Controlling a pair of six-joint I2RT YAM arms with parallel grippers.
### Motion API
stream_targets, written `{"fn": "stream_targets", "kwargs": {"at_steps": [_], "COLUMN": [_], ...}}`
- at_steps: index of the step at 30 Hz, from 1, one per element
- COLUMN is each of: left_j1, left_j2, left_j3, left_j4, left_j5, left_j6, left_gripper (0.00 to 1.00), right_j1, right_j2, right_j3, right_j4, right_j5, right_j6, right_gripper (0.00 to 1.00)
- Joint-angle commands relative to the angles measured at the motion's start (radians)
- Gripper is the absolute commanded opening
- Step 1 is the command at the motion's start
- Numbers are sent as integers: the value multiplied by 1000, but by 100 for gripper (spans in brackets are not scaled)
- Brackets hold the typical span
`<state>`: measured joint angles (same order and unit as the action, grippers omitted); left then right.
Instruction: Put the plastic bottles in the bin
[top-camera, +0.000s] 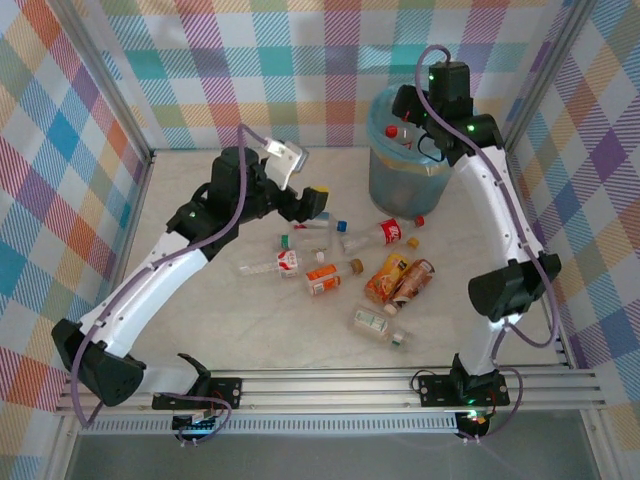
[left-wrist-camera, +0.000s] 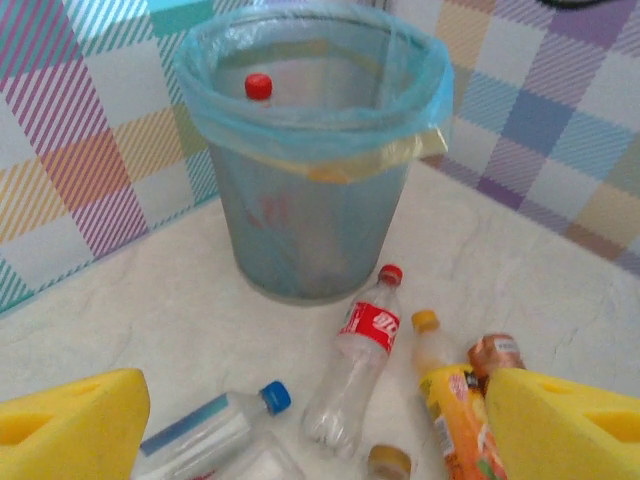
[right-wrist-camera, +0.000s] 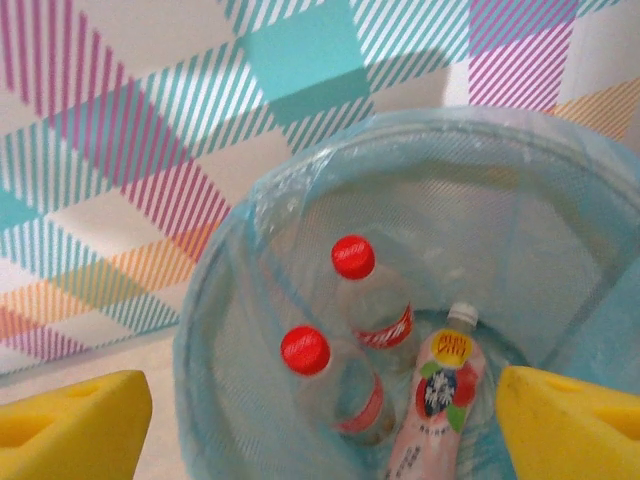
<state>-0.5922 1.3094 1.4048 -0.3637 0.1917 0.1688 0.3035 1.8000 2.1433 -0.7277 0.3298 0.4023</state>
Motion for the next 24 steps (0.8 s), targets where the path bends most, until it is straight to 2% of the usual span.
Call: {"fn": "stream_targets", "kwargs": {"at_steps": [1, 10, 16, 24], "left_j1": [12, 87, 200, 288], "left_j2": [-70, -179, -202, -136], "left_j3": [-50, -182, -292, -397], "left_j4": [-95, -295, -287, -272], "left_j5": [-11, 15, 119, 261], "left_j6": [100, 278, 379, 566], "left_gripper": [87, 88, 88, 92], "right_j1": [45, 221, 337, 436], "right_j2": [-98, -341, -466, -552], "right_j3": [-79, -425, -661, -833], "right_j4": [39, 98, 162, 172], "right_j5": [-91, -299, -450, -512], "right_j6": [-42, -114, -79, -31], "right_gripper": [86, 83, 81, 81]}}
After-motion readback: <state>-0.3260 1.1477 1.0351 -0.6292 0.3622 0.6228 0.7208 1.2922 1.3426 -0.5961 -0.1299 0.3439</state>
